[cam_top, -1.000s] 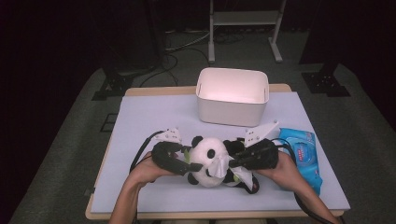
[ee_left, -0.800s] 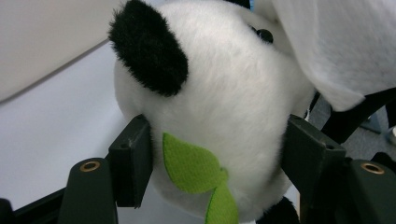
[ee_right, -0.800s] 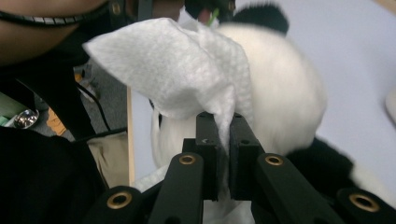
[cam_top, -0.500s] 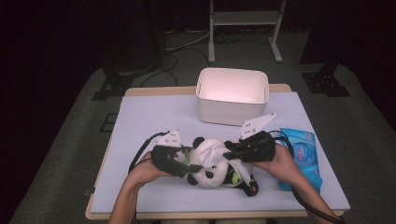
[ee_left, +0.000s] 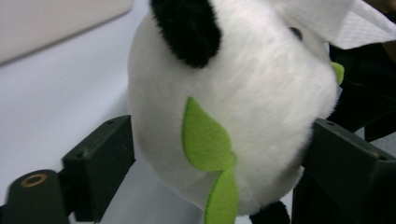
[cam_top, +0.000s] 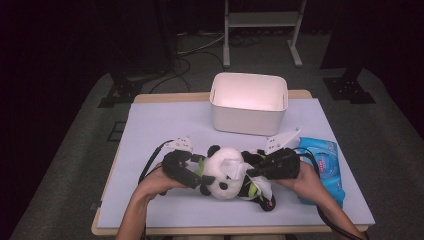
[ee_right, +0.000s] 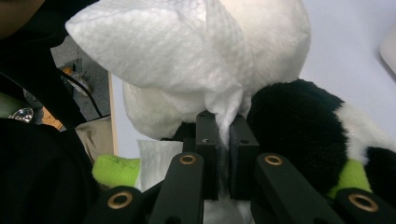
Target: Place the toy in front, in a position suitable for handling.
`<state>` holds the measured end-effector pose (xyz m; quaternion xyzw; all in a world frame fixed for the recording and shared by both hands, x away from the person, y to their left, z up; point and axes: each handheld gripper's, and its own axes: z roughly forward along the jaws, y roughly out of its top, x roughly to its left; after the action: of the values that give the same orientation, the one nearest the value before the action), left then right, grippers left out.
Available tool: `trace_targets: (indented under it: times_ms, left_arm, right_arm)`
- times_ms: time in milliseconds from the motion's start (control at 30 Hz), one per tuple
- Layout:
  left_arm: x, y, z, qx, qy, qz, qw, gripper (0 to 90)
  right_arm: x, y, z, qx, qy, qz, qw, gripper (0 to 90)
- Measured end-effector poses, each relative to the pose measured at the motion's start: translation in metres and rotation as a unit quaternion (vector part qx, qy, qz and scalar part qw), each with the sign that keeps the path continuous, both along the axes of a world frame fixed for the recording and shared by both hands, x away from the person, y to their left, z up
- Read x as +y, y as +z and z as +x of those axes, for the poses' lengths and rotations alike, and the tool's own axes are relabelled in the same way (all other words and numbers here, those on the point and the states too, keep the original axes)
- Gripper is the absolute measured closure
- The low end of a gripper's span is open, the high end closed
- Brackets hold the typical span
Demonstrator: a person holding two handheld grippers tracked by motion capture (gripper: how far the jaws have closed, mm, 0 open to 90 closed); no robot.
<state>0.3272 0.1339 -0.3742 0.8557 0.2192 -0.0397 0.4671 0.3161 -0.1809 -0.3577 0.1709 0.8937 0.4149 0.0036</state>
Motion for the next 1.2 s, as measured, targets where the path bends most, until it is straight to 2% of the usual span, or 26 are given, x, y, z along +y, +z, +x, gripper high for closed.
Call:
trace_targets:
  times_ms: [200, 267, 300, 433, 600, 667, 767, 833, 967, 1067, 1200]
  left_arm:
    - [-0.006, 0.0, -0.002, 0.013, -0.019, 0.003, 0.9997, 8.8]
    - [-0.008, 0.001, -0.004, -0.003, -0.032, 0.01, 0.9994, 9.7]
    - [-0.007, 0.001, -0.006, -0.018, -0.042, 0.015, 0.9989, 14.3]
    - [-0.005, 0.003, -0.009, -0.046, -0.051, 0.025, 0.9973, 22.6]
    - [-0.005, 0.004, -0.01, -0.063, -0.053, 0.03, 0.9961, 26.2]
    - [-0.005, 0.004, -0.01, -0.08, -0.059, 0.029, 0.9947, 28.2]
    - [-0.006, 0.003, -0.013, -0.099, -0.065, 0.034, 0.9924, 29.5]
    - [-0.005, 0.003, -0.013, -0.106, -0.069, 0.037, 0.9913, 30.3]
    - [-0.002, 0.001, -0.012, -0.109, -0.071, 0.034, 0.991, 30.8]
    - [-0.001, 0.001, -0.011, -0.116, -0.073, 0.031, 0.9901, 31.9]
    - [0.0, 0.003, -0.011, -0.126, -0.074, 0.025, 0.989, 33.2]
  right_arm:
    - [-0.003, -0.005, -0.007, 0.001, -0.001, 0.004, 1.0, 84.8]
    - [-0.004, -0.005, -0.01, 0.0, 0.0, 0.003, 1.0, 84.8]
    - [-0.003, -0.004, -0.011, 0.001, 0.003, 0.001, 1.0, 84.7]
    - [0.002, 0.001, -0.014, 0.001, 0.014, 0.002, 0.9999, 84.3]
    - [0.008, 0.01, -0.013, -0.002, 0.027, 0.014, 0.9995, 84.3]
    - [0.01, 0.016, -0.011, 0.0, 0.031, 0.029, 0.9991, 84.3]
    - [0.016, 0.023, -0.01, -0.009, 0.036, 0.035, 0.9987, 84.3]
    - [0.021, 0.027, -0.01, -0.017, 0.041, 0.034, 0.9984, 84.3]
    - [0.024, 0.028, -0.007, -0.024, 0.043, 0.02, 0.9986, 84.4]
    - [0.016, 0.026, -0.004, -0.025, 0.026, 0.006, 0.9993, 84.3]
    - [0.005, 0.026, -0.002, -0.022, 0.012, 0.012, 0.9996, 84.3]
